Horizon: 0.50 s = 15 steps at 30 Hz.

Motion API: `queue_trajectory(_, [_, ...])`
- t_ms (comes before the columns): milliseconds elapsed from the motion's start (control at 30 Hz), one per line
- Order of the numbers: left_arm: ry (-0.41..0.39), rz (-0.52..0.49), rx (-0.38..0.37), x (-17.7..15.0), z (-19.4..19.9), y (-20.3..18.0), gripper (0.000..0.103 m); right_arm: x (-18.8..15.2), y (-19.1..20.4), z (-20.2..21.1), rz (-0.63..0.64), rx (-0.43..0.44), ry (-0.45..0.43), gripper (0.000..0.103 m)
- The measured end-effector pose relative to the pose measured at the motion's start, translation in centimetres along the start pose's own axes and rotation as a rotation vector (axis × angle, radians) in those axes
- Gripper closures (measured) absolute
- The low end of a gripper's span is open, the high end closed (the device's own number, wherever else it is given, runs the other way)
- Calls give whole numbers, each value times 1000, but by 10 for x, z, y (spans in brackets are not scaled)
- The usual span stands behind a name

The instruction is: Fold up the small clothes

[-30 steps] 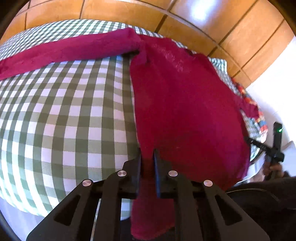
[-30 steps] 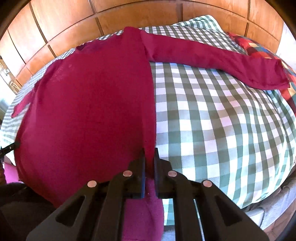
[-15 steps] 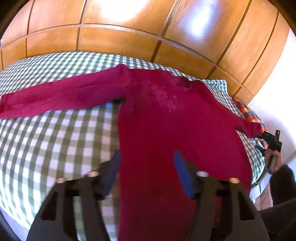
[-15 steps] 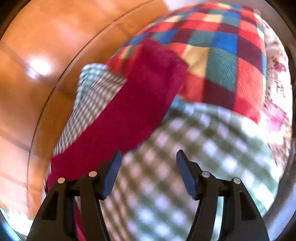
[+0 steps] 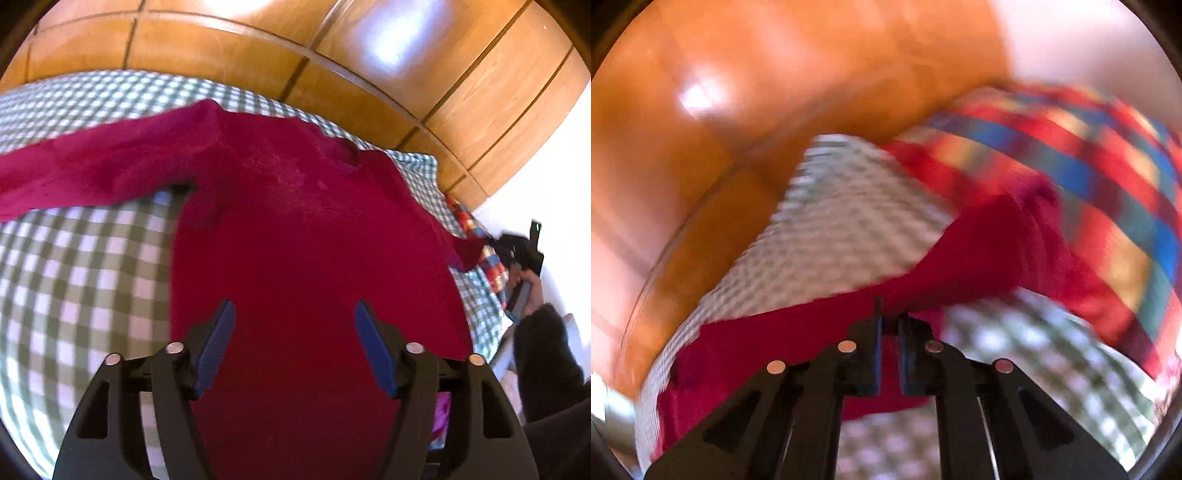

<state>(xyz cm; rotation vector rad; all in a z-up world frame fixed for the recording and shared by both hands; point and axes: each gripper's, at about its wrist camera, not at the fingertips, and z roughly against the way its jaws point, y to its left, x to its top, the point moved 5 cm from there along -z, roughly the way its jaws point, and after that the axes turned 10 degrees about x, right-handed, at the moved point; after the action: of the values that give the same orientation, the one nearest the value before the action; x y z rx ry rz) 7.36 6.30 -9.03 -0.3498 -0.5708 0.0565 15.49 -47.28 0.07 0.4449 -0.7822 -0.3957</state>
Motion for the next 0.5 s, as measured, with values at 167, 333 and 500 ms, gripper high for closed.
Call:
queue_trajectory(167, [-17,1,-5,18,-5,-12,23,-32,142,-40,206,222,101,97])
queue_trajectory(333, [-27,23,-33,42,-9,-14,23,-111,257,-84,380,372,255,97])
queue_trajectory(500, [12,109,-82,63,-23,-2,23,-189,308,-110,518,459,416,73])
